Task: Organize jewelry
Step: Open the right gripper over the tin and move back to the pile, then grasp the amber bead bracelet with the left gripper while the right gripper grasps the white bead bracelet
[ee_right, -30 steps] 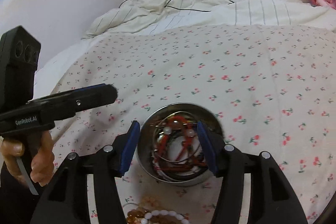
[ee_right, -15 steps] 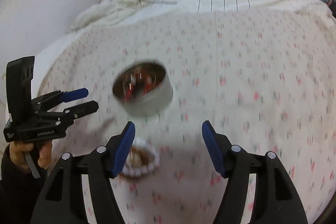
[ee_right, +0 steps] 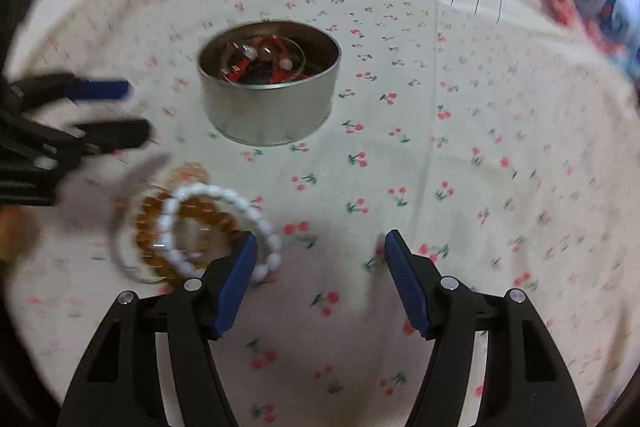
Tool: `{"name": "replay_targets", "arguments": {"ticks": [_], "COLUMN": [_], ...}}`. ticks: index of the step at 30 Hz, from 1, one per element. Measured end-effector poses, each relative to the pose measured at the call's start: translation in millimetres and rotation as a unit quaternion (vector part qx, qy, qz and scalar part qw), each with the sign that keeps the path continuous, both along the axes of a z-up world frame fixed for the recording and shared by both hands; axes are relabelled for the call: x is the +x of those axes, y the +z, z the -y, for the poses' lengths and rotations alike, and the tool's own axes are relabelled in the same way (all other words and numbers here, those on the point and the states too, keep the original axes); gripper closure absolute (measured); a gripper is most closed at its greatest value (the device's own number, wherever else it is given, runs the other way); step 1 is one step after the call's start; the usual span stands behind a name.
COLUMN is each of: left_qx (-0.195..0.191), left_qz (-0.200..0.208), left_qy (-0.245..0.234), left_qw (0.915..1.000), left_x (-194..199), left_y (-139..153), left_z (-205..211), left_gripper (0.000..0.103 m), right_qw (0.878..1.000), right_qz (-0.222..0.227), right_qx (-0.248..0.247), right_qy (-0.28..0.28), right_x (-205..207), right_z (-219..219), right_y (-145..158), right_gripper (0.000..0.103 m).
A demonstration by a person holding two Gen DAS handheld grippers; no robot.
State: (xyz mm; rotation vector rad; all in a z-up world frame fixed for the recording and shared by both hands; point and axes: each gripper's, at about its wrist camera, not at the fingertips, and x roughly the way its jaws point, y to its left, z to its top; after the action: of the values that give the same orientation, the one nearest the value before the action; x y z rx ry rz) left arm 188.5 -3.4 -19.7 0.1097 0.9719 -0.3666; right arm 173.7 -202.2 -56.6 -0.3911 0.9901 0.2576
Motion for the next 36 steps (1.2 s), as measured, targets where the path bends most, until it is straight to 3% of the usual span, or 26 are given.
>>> {"name": "replay_targets", "arguments": {"ticks": [1, 2, 6, 10, 12, 14, 20, 29, 31, 33, 36], "left_qx": [0.005, 0.008, 0.014, 0.020, 0.015, -0.002, -0.030, 0.001, 0.004, 0.016, 0.022], "left_qz": [-0.003, -0.004, 0.003, 0.017, 0.010, -0.004, -0.010, -0.013, -0.013, -0.019, -0.022], "left_qy": [-0.007, -0.011, -0.060, -0.141, -0.158, -0.159, -0.164, -0.169, -0.169, -0.168, -0.172], "left_qw": [1.0000, 0.9999, 0.9981, 0.9897, 0.9873, 0.9873, 0.9859, 0.9855, 0.9856, 0.9854, 0.9846], "left_x": [-1.2, -1.7, -11.2, -29.5, -32.2, -30.3, -29.7, -31.4, -28.8, -26.5, -26.7], "left_y": [-1.0, -1.2, 0.4, 0.7, -2.1, -5.0, -1.9, -15.5, -17.4, -21.0, -20.8], "left_z": [1.4, 3.2, 16.8, 40.2, 45.7, 46.1, 41.5, 52.4, 54.6, 56.7, 56.5], "left_gripper": [0.032, 0.032, 0.032, 0.032, 0.032, 0.034, 0.057, 0.059, 0.070, 0.091, 0.092], "right_qw": [0.999, 0.998, 0.994, 0.995, 0.995, 0.995, 0.994, 0.993, 0.992, 0.992, 0.992], "right_qz": [0.017, 0.030, 0.047, 0.039, 0.027, 0.012, 0.006, -0.002, -0.008, -0.010, -0.015], "right_qx": [-0.029, -0.042, -0.054, -0.001, 0.034, 0.056, 0.078, 0.089, 0.096, 0.096, 0.100], "right_qy": [-0.008, -0.022, -0.078, -0.095, -0.088, -0.083, -0.078, -0.076, -0.076, -0.076, -0.073], "right_x": [0.8, 2.1, 8.7, 9.3, 8.9, 7.1, 10.9, 16.8, 17.7, 17.3, 16.8], "right_z": [-2.0, -0.3, 22.3, 39.8, 41.4, 40.2, 38.0, 39.3, 39.8, 39.1, 39.2], "right_y": [-2.7, -2.2, 5.3, 15.0, 17.5, 17.9, 20.1, 17.2, 16.4, 15.5, 15.0], "right_gripper": [0.024, 0.022, 0.022, 0.022, 0.022, 0.022, 0.022, 0.022, 0.022, 0.022, 0.022]}}
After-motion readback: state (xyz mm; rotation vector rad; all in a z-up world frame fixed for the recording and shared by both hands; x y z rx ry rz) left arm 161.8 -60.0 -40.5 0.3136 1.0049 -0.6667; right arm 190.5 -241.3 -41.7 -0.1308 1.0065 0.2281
